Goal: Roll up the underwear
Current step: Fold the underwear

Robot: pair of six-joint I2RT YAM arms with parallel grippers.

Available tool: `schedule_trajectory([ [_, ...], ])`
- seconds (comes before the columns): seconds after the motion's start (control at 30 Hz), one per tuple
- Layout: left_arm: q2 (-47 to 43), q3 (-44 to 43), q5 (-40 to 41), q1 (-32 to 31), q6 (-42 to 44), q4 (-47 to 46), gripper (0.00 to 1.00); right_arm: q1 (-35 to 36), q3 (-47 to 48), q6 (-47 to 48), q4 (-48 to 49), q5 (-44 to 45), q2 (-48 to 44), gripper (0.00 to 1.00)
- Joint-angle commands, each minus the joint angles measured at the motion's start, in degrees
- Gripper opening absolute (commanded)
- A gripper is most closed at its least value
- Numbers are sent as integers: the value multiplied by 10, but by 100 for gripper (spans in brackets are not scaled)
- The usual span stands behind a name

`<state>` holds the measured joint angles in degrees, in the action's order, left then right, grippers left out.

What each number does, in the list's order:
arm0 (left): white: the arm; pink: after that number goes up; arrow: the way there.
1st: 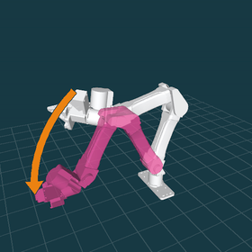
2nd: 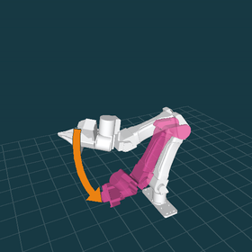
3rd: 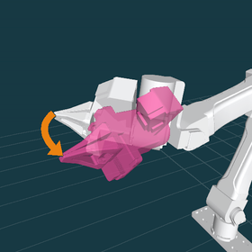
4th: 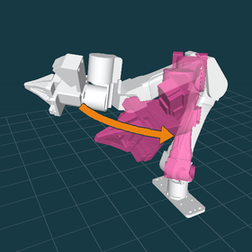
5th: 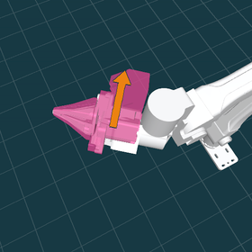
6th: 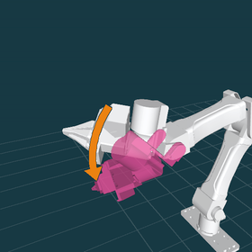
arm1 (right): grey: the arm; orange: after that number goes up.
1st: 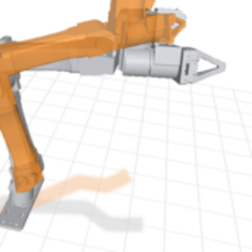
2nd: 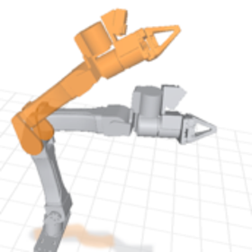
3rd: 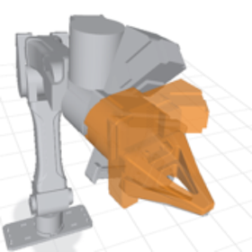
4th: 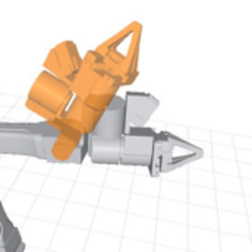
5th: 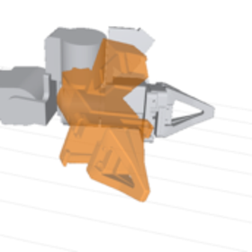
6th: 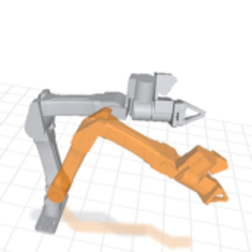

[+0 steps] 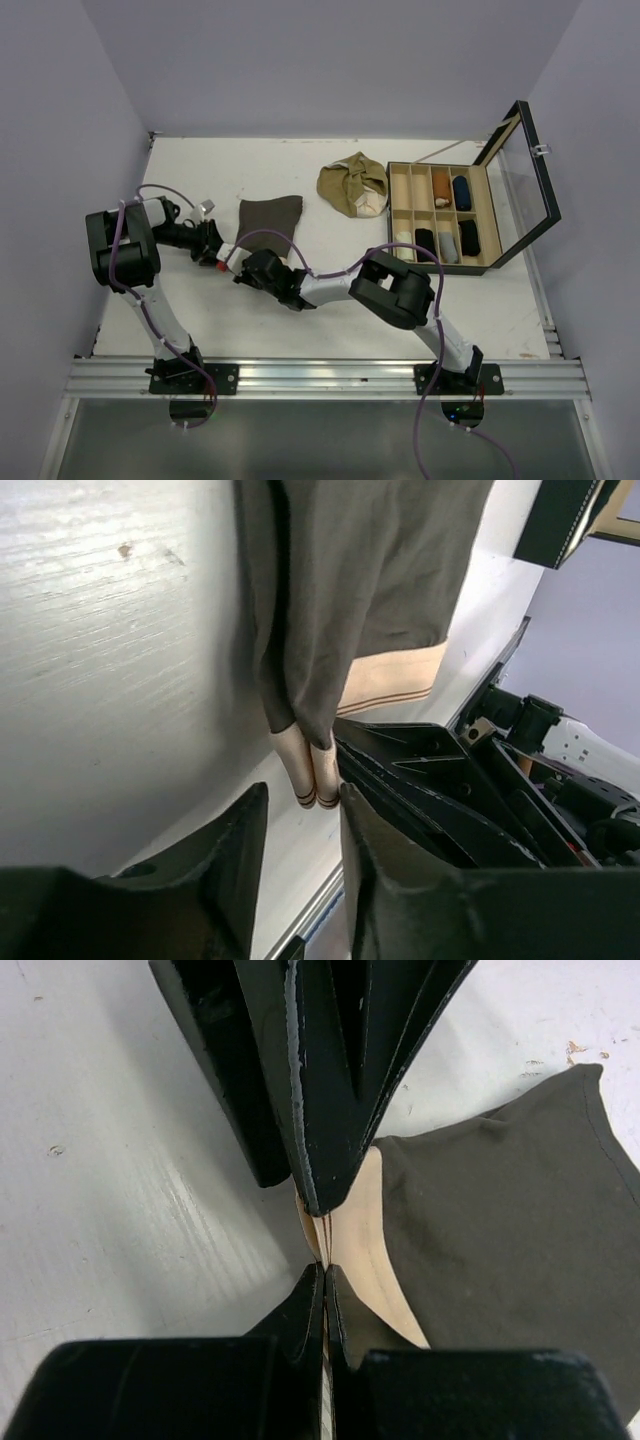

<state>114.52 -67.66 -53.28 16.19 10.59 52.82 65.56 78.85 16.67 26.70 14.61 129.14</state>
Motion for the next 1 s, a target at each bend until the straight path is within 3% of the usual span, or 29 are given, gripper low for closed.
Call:
schedule_trajectory([
  [0.0,-12,10,10,5,-3,-33,39,-4,12,-17,-4,-14,-12,0],
  [0.5,-4,35,-11,-28,-45,-97,45,-6,52,-38,-49,-45,3,0],
  [0.57,1,39,-13,-31,-55,-106,42,-6,64,-37,-56,-42,7,0],
  [0.7,-9,48,0,-35,-59,-121,21,-5,75,-47,-65,-44,11,0],
  [0.73,-15,51,6,-35,-66,-126,20,-5,76,-51,-75,-48,9,0],
  [0.77,-27,55,12,-34,-70,-140,17,-5,77,-54,-83,-51,1,2],
  [0.8,-32,55,28,-34,-71,-144,6,-5,76,-65,-91,-56,-6,7],
  [0.83,-37,55,36,-34,-70,-149,0,-6,77,-70,-114,-62,-14,15],
  [0.97,-51,46,80,-35,-60,-152,0,-24,103,-129,-223,-120,-71,35],
])
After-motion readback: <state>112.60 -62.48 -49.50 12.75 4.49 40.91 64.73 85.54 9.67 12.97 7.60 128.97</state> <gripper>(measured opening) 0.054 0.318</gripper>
